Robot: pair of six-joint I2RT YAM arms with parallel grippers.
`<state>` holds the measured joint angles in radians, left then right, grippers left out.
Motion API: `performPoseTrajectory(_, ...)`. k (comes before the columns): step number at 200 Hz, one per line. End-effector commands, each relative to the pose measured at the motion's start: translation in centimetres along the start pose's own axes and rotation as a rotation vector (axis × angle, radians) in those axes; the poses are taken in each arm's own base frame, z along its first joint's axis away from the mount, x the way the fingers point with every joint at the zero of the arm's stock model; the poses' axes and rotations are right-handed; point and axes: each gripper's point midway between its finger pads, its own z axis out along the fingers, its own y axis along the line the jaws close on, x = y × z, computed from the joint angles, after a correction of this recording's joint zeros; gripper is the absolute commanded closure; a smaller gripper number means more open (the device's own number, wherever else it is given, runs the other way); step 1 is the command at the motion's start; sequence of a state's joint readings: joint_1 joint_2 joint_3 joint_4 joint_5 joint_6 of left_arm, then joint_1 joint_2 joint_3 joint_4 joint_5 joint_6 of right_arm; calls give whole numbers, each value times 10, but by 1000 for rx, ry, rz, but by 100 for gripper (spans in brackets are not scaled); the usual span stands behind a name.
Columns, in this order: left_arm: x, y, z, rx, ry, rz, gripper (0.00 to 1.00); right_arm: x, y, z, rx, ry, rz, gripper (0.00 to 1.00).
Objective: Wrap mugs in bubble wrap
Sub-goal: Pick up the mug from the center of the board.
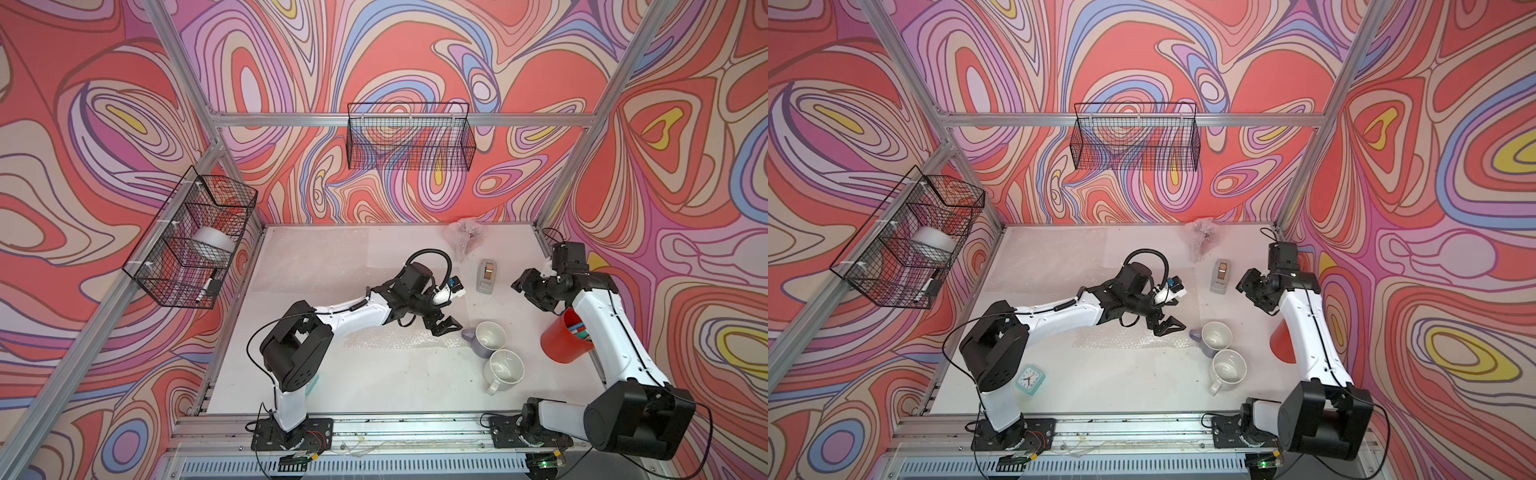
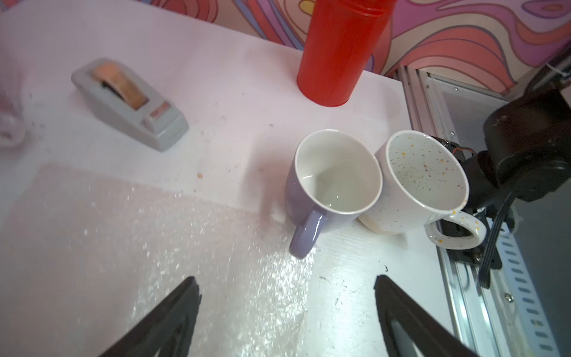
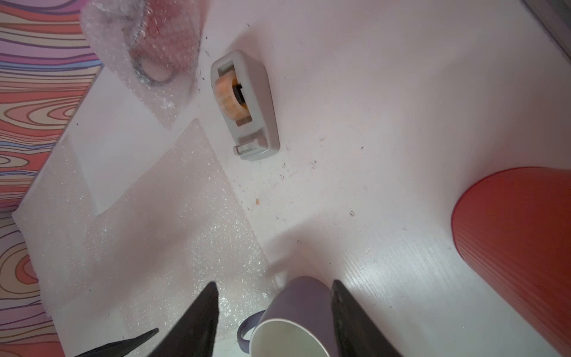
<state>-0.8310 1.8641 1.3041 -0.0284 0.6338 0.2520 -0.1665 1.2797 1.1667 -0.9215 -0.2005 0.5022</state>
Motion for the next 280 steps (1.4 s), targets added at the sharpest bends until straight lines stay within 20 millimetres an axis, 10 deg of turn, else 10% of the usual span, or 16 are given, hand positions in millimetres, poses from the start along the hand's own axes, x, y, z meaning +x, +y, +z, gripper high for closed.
performPoseTrajectory(1,18,-21,15,129,80,178,14,-3,8,-14,-39,-12,-24,41)
performPoseTrajectory(159,43,-21,83,137,265,335,54,-9,-9,-22,39,-59,-30,42)
performPoseTrajectory(280,52,-30,93,151,326,369,91,-7,-13,-23,45,-67,-33,43)
